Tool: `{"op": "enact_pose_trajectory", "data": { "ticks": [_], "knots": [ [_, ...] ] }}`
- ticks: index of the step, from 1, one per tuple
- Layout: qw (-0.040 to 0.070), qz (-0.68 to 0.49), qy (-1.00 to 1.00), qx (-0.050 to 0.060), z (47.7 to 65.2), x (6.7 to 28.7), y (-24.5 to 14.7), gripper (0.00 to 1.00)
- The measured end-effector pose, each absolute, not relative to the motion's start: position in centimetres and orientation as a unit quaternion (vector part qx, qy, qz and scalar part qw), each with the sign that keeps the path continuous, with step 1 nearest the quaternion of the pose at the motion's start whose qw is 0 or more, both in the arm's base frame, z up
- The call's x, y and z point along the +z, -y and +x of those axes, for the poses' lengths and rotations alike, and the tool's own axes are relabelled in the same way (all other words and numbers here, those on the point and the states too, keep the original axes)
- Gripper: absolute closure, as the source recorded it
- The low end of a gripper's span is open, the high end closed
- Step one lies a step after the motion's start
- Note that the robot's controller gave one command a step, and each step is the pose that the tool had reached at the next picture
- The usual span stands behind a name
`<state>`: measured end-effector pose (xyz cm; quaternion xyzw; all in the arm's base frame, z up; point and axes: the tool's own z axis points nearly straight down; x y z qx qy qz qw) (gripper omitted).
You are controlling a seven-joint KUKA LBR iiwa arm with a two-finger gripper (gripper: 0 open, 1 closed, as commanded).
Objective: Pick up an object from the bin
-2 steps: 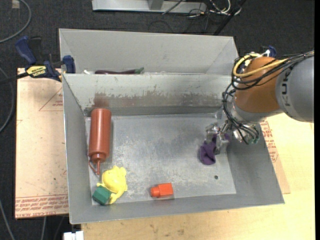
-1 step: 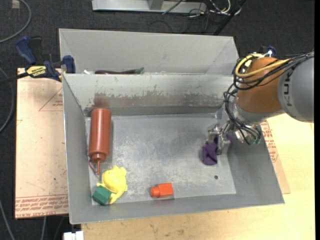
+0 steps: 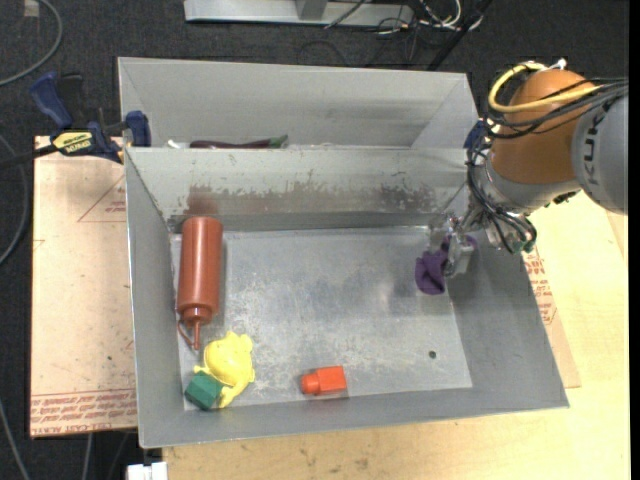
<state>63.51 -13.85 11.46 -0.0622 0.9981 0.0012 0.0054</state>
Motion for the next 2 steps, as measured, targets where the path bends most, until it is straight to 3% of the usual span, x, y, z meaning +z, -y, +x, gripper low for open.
{"op": "enact_pose_trajectory", "data": {
  "ticks": [1, 2],
  "knots": [
    [0.005, -0.062, -0.998, 0.001, 63.5, 11.5, 13.8, 1.0],
    [0.008, -0.051, -0.999, 0.001, 63.7, 22.3, 13.2, 1.0]
  ]
}}
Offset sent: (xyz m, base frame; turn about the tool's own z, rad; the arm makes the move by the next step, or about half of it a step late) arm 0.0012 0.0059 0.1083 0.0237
